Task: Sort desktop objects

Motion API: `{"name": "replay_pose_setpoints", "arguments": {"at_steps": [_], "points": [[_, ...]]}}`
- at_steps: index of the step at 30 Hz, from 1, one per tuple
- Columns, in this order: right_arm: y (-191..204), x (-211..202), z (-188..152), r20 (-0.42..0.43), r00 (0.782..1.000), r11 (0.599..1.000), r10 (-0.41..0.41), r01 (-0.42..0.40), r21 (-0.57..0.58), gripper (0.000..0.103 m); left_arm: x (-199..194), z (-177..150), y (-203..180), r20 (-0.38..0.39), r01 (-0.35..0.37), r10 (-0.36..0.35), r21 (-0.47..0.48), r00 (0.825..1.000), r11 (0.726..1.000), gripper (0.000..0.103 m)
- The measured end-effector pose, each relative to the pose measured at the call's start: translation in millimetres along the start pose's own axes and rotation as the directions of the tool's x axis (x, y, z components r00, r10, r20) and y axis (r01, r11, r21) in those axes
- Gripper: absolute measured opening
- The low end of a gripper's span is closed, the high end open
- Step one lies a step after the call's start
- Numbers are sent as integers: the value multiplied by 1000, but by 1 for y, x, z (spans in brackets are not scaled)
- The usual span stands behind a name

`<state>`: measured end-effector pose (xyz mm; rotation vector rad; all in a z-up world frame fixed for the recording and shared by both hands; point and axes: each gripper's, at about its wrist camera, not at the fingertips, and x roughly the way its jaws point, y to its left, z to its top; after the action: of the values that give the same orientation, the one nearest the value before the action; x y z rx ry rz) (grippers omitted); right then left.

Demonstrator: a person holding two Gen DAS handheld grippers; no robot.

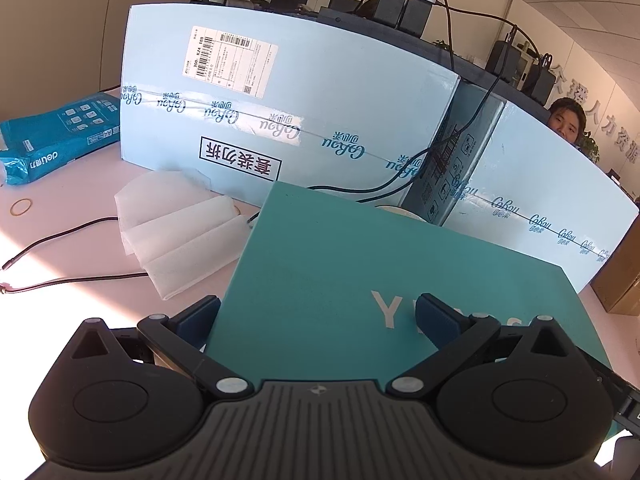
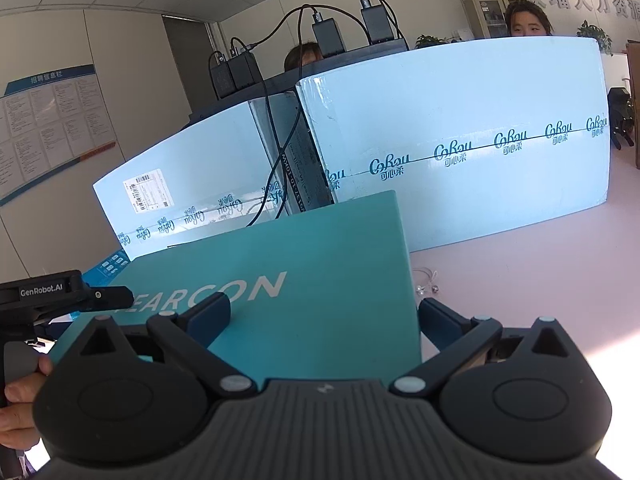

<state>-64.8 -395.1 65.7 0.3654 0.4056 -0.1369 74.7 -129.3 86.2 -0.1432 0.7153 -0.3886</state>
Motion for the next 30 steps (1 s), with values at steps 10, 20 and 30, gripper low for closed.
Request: {"name": "replay_pose_setpoints", "arguments": {"at_steps": [10, 20, 30], "points": [[-1, 5, -4, -27, 999, 1000, 18, -18, 23, 103, -2, 0, 3, 0, -18, 18, 15, 1000, 1000, 102], [2, 3, -8, -25, 1000, 1000, 17, -17, 13, 103, -1, -4, 10, -19, -3, 4, 7, 1000, 1000, 102], [1, 11, -3, -63, 998, 1000, 2, 0, 21, 103, 4, -3, 9, -39, -11, 11, 12, 999, 1000, 102]]}}
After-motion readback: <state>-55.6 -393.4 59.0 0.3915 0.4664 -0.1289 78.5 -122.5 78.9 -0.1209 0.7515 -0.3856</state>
